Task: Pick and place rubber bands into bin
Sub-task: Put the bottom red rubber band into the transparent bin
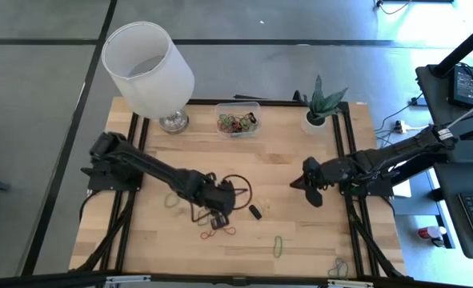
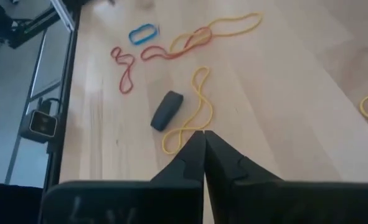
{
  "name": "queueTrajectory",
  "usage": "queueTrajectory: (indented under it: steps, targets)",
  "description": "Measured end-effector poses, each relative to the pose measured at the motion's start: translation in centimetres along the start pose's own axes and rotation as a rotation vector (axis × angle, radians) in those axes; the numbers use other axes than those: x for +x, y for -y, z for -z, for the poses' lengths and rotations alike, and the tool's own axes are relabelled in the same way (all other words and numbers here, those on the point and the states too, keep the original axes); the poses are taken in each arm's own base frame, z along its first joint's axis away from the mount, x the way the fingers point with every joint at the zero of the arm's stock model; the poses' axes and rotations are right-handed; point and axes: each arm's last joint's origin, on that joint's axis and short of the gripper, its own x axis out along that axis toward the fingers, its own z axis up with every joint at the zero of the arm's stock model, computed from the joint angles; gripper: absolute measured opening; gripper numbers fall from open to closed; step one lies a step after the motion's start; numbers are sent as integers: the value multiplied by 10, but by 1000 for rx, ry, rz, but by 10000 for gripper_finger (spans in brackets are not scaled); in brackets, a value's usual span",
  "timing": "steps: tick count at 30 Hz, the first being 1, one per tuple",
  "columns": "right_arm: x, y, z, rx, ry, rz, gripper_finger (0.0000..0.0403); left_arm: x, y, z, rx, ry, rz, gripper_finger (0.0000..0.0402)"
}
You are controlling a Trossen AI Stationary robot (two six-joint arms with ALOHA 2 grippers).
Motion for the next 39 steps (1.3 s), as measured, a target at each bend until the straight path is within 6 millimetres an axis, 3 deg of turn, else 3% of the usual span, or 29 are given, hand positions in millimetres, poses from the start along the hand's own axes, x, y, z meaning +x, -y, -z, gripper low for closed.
queueTrajectory:
  steps: [6,11,17,23,30,34,39]
  targets:
    - [1,0,2,-33,-22,-20,7,30,33,6,-8,-71,10,104]
    - [1,0,3,-68,-26,-21,7,60,49,27,-29,-160,-28,126]
    - [1,0,3,-84,-27,-23,7,88,63,52,-42,-257,-70,128]
    - [1,-1,3,-84,-37,-38,7,109,65,72,-127,-325,-198,103]
    - [1,-1,3,-85,-36,-39,7,105,69,68,-160,-318,-185,11]
    - [1,-1,3,-84,-39,-46,7,88,73,53,-153,-305,-210,2]
    - [1,-1,3,-84,-38,-47,7,49,73,20,-101,-253,-200,1]
